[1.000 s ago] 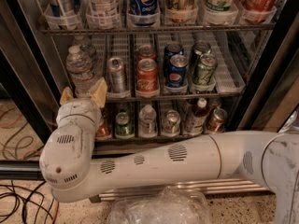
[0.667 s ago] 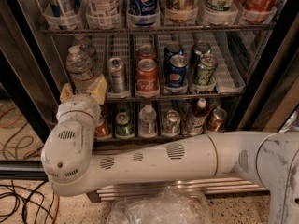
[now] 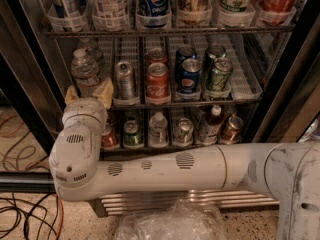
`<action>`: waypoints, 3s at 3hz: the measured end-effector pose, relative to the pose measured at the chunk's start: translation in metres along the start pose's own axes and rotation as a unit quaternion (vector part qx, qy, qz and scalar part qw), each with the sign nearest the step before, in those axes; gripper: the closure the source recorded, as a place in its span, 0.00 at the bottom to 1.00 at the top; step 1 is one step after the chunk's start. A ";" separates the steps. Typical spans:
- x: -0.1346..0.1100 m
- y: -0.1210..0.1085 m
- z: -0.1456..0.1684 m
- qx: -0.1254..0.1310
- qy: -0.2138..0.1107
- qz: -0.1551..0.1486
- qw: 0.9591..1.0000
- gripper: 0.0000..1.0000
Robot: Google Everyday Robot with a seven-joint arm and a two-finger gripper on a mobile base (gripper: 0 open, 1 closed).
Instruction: Pick water bottle from middle shelf of fridge
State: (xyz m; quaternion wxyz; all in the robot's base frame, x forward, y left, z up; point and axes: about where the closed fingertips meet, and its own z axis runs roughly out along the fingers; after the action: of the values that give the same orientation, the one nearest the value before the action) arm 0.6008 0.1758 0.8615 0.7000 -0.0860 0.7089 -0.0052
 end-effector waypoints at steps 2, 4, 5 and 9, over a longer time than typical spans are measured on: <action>0.009 -0.003 0.021 0.009 -0.004 0.017 1.000 0.29; 0.012 0.005 0.031 -0.003 0.001 0.024 1.000 0.46; 0.012 0.005 0.031 -0.003 0.001 0.024 1.000 0.70; -0.011 -0.002 0.017 0.007 -0.031 0.008 0.999 1.00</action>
Offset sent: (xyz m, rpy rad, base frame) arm 0.0327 -0.0024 -0.0111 0.1408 -0.0101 -0.0300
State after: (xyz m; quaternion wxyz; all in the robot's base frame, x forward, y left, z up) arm 0.6177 0.1772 0.8719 0.7221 -0.0754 0.6877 -0.0017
